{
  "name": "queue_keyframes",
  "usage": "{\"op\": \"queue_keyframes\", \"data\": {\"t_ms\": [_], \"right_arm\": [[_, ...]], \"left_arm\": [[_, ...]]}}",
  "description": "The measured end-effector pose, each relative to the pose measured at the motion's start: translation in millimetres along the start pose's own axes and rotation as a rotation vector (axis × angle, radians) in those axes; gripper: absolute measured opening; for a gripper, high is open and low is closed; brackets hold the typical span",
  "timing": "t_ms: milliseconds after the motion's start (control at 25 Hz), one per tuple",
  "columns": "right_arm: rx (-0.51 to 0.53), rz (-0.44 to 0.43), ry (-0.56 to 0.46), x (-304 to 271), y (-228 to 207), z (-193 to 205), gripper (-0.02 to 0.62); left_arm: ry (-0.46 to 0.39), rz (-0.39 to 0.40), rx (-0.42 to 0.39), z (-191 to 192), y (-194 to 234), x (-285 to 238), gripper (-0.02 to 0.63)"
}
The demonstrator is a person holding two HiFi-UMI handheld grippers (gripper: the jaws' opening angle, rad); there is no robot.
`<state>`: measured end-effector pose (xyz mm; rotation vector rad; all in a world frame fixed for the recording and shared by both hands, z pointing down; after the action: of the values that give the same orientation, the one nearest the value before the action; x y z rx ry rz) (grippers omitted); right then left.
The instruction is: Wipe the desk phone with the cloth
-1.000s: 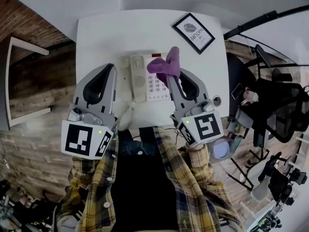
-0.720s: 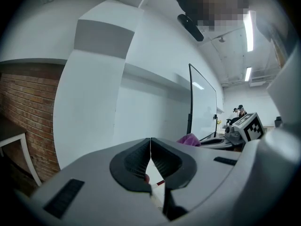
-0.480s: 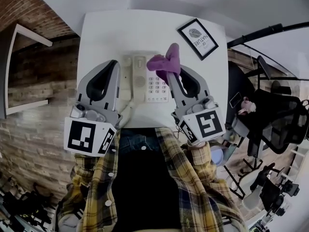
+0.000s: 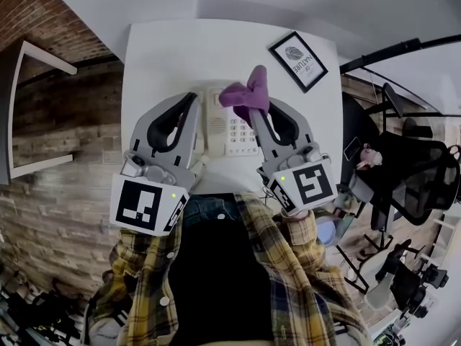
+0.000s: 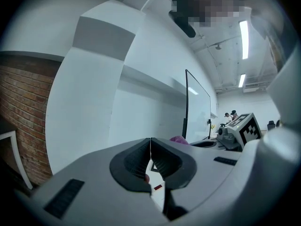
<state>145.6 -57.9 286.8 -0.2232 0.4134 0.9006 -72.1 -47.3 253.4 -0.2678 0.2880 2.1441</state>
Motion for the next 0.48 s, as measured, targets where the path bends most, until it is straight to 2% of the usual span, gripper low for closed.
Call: {"op": "queue_keyframes", "data": {"t_ms": [480], "right_arm": [[0.003,0.006,0.027,-21,6,-4,0.060]], "left_arm": [[0.013,-0.013,0.013,5,19,12,0.017]]}}
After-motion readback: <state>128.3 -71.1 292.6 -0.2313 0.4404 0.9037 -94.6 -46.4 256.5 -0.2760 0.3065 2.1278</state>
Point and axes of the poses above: the fingertips, and each gripper's own axes: x backward along the fingers, y to its left, z out of its underside, the point moved 10 cm from there along x, backward along the fingers, and after that the axes turned 14 degrees about y, right-handed, at the moved point
